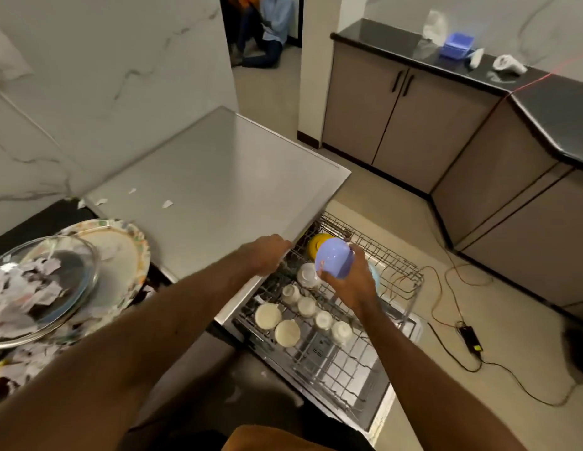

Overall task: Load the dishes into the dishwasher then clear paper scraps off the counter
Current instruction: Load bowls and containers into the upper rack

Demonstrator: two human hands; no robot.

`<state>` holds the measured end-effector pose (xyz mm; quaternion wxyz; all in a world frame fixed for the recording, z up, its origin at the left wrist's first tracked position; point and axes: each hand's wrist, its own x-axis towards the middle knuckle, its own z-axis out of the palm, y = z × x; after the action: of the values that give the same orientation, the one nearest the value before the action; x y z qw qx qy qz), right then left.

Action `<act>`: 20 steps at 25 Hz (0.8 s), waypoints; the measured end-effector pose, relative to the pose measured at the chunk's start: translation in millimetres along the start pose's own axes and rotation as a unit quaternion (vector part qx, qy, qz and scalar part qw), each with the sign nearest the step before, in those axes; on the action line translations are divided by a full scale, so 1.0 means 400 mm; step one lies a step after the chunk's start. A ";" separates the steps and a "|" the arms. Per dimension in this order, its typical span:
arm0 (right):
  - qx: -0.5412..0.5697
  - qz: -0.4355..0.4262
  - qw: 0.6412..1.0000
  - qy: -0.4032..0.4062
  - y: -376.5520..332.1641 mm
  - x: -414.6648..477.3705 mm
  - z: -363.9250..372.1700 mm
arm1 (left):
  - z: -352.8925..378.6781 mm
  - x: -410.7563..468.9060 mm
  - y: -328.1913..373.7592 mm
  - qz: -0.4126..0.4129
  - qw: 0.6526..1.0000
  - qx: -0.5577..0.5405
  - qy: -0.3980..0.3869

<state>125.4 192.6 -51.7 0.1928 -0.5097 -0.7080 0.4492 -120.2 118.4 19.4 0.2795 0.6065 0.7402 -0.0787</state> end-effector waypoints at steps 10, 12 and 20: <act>-0.243 0.032 0.955 -0.167 0.253 0.150 0.014 | -0.032 0.160 0.026 -0.060 0.990 0.113 -0.063; -0.266 0.034 0.945 -0.186 0.286 0.171 0.040 | -0.043 0.181 0.046 -0.065 0.985 0.135 -0.081; -0.480 -0.037 0.852 -0.206 0.392 0.227 0.163 | -0.047 0.221 0.058 -0.059 0.975 0.181 -0.114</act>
<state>127.0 257.2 -232.9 -0.2094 -0.4075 -0.8776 0.1410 -114.0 208.3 -4.9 0.2422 0.5895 0.7112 -0.2965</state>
